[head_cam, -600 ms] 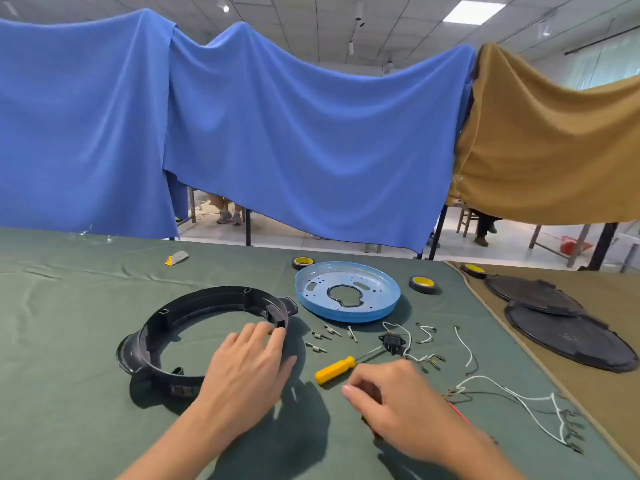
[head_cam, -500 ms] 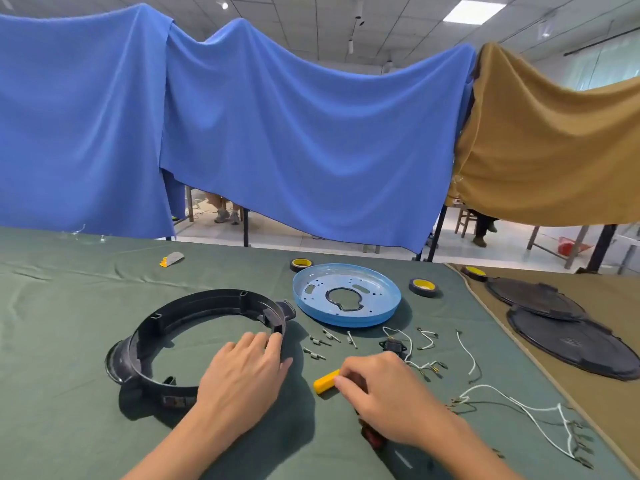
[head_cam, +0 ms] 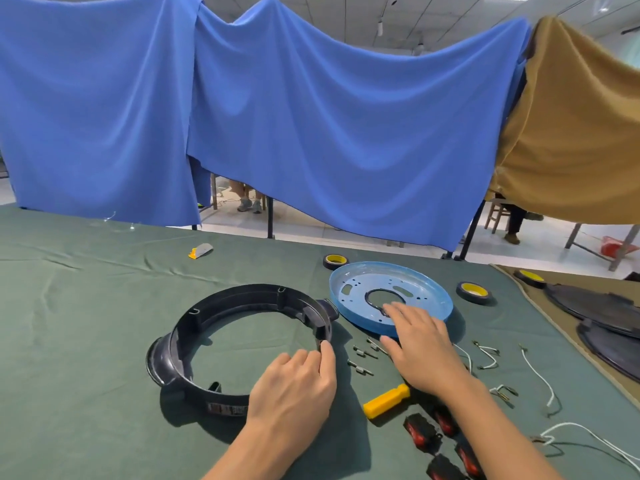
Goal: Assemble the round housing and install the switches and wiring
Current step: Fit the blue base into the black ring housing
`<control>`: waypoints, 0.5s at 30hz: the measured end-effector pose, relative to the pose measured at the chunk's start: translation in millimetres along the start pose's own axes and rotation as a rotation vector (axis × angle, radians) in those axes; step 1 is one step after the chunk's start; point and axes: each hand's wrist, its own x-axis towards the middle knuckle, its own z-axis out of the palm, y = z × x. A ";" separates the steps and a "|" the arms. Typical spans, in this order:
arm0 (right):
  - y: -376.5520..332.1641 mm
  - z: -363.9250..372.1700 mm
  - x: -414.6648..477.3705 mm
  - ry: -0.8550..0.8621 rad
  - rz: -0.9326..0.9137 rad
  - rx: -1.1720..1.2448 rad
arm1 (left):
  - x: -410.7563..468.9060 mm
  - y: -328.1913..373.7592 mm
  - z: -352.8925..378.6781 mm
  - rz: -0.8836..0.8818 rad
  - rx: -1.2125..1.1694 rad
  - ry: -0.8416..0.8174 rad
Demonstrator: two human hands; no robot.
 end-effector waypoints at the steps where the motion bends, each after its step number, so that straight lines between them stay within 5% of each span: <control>1: 1.8 2.9 1.3 -0.049 0.015 -0.021 | 0.4 -0.8 0.7 0.001 -0.007 0.012; 15: 5.2 -5.3 6.6 0.076 -0.022 -0.048 | -0.1 -3.4 -0.4 0.006 -0.051 -0.041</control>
